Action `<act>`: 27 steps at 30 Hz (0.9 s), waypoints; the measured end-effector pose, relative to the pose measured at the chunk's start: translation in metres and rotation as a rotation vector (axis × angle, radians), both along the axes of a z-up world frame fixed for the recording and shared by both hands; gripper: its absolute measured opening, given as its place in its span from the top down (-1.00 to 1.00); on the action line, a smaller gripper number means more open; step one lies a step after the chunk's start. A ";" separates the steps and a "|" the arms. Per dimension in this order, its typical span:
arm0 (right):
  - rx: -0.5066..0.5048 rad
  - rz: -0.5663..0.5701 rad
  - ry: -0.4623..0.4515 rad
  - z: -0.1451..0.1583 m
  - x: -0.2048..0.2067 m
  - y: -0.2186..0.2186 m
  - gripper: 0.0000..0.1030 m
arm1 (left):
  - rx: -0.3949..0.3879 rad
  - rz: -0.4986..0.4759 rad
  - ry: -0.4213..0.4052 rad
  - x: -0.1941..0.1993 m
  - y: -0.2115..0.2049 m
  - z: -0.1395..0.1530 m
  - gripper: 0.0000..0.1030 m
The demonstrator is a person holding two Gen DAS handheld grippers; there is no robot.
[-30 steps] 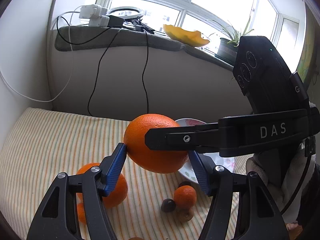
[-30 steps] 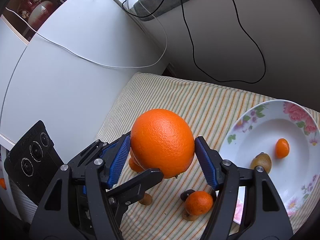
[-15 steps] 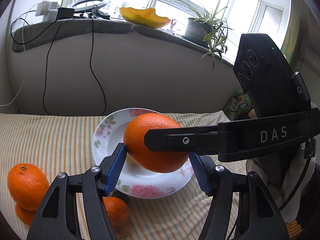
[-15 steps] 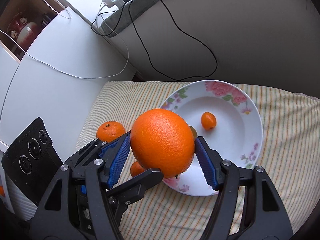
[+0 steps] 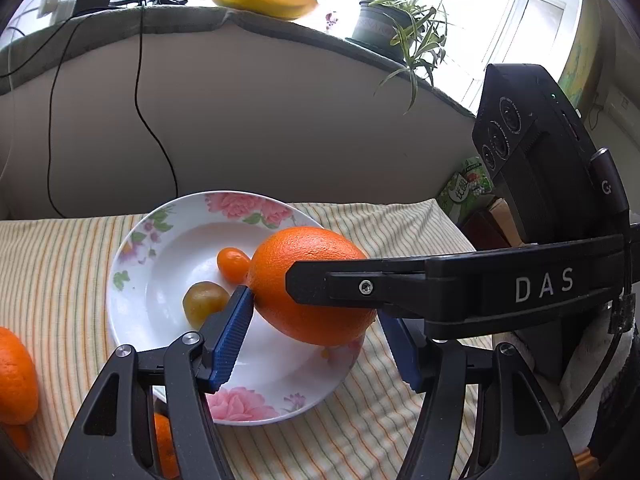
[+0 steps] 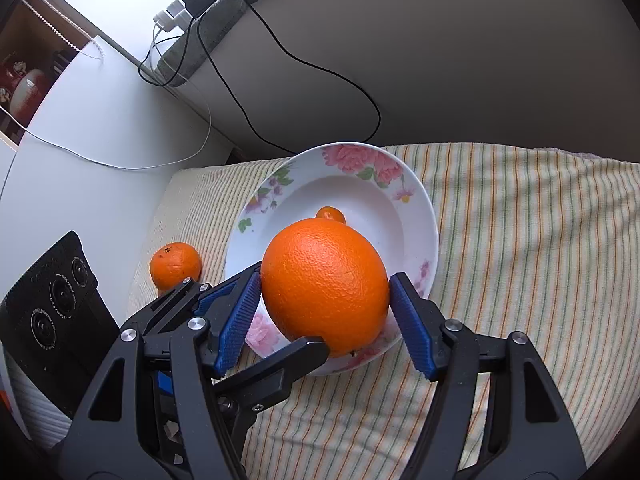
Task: Organize fruits
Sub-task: 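Carry the large orange into the white plate and open the right tool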
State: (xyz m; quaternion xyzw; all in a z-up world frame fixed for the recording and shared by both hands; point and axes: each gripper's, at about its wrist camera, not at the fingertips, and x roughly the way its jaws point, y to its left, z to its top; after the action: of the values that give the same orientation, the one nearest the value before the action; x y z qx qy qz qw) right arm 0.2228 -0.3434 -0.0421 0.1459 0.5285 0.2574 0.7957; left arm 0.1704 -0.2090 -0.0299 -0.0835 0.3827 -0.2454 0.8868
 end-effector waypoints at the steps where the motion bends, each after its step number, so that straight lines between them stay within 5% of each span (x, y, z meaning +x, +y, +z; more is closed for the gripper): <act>1: -0.003 0.001 -0.001 0.000 0.000 0.000 -0.35 | 0.001 0.000 0.001 0.002 0.000 0.000 -0.24; 27: -0.085 -0.059 -0.069 0.013 -0.004 0.001 -0.44 | 0.057 0.007 0.013 -0.017 0.013 -0.002 -0.19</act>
State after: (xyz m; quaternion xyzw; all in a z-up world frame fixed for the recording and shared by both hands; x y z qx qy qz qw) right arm 0.2189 -0.3427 -0.0287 0.1186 0.5066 0.2158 0.8262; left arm 0.1538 -0.1956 -0.0319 -0.0612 0.3949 -0.2305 0.8873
